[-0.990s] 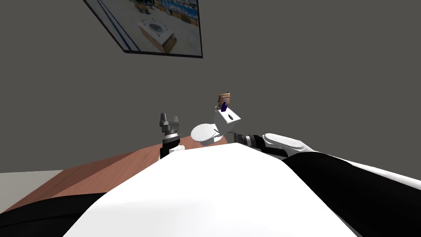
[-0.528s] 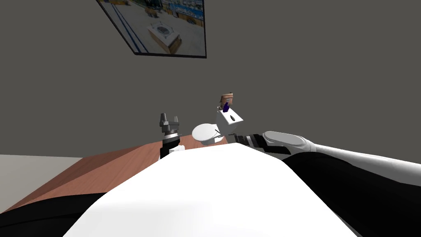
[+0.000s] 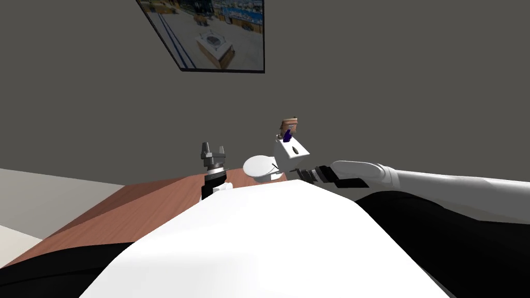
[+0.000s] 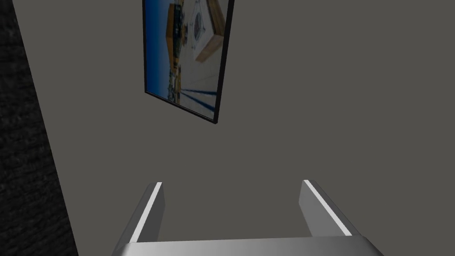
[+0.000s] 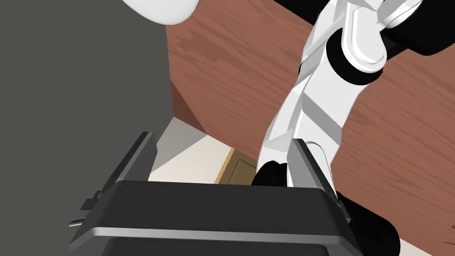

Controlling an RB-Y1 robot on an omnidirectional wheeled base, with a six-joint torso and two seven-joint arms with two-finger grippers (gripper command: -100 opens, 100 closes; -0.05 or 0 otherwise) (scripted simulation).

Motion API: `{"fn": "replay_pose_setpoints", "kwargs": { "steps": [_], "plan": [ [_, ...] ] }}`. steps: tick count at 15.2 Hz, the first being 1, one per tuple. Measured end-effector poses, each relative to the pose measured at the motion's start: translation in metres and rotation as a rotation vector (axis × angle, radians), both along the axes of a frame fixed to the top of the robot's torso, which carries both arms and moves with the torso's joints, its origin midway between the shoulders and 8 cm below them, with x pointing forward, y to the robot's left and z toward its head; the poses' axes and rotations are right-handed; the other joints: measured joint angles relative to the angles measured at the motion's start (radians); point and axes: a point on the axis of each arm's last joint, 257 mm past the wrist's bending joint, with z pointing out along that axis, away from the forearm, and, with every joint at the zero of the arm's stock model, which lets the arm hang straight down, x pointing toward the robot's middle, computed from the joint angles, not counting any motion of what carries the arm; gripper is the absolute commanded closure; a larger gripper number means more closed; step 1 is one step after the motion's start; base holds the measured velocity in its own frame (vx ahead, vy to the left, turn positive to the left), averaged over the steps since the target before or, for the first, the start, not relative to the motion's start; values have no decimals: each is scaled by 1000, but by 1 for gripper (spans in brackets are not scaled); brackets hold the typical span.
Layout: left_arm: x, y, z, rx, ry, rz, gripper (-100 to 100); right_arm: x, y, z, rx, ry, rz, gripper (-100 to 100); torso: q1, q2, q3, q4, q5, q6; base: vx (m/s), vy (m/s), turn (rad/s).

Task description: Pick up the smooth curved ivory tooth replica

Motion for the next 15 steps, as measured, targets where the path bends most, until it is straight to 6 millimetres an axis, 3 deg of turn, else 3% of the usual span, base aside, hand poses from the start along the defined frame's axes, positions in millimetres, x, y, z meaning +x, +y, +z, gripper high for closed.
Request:
{"fn": "replay_pose_setpoints", "kwargs": {
  "steps": [15],
  "plan": [
    [0,0,0,0,0,0,0,17,-65,-4,-339,-95,304,-100,-1,-1,0,0,0,-1,17,-49,140]
  ]
}}
